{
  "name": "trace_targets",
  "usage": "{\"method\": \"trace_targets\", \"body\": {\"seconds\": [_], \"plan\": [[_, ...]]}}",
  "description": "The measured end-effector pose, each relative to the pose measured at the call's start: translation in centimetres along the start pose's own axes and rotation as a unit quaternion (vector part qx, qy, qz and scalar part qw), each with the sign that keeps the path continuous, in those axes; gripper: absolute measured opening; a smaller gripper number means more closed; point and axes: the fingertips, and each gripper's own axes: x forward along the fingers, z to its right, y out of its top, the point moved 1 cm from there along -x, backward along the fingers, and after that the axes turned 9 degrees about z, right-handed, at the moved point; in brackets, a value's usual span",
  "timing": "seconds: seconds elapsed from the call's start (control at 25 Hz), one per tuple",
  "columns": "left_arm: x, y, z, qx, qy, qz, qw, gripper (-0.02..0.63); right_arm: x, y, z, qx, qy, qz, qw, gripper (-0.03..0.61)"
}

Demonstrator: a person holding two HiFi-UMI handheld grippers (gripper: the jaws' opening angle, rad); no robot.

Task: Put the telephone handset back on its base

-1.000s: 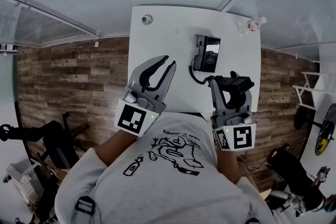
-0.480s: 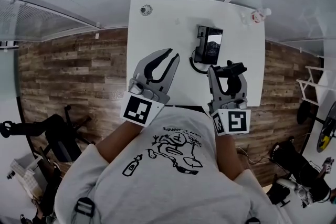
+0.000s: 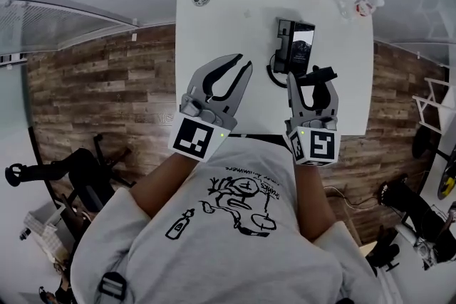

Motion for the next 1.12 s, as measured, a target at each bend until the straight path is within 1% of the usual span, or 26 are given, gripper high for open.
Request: {"method": "trace_targets", "body": {"seconds": [0.4, 0.68, 0.88, 1.12], "plan": [[0.3, -3.3, -1.6, -0.001, -0.004, -0.017, 0.9999, 0.06, 1.6, -4.8, 0.1, 0.004, -0.028, -0.021, 0.999, 0.209], [1.1, -6.3, -2.7, -0.007, -0.001, -0.026, 0.9996, 0.058, 2.7, -7.8, 0.1, -0.003, -0.032, -0.035, 0.999, 0.209], [1.4, -8.7, -2.9, -0.015, 0.001, -0.04, 0.9991, 0.058, 3.4, -10.3, 0.7, 0.006, -0.045, -0.049, 0.998, 0.209], [2.0, -12.1, -2.4, -0.021, -0.01, -0.061, 0.9979, 0.058, 4.6, -12.6, 0.9, 0.017, -0.051, -0.043, 0.998, 0.209]]}}
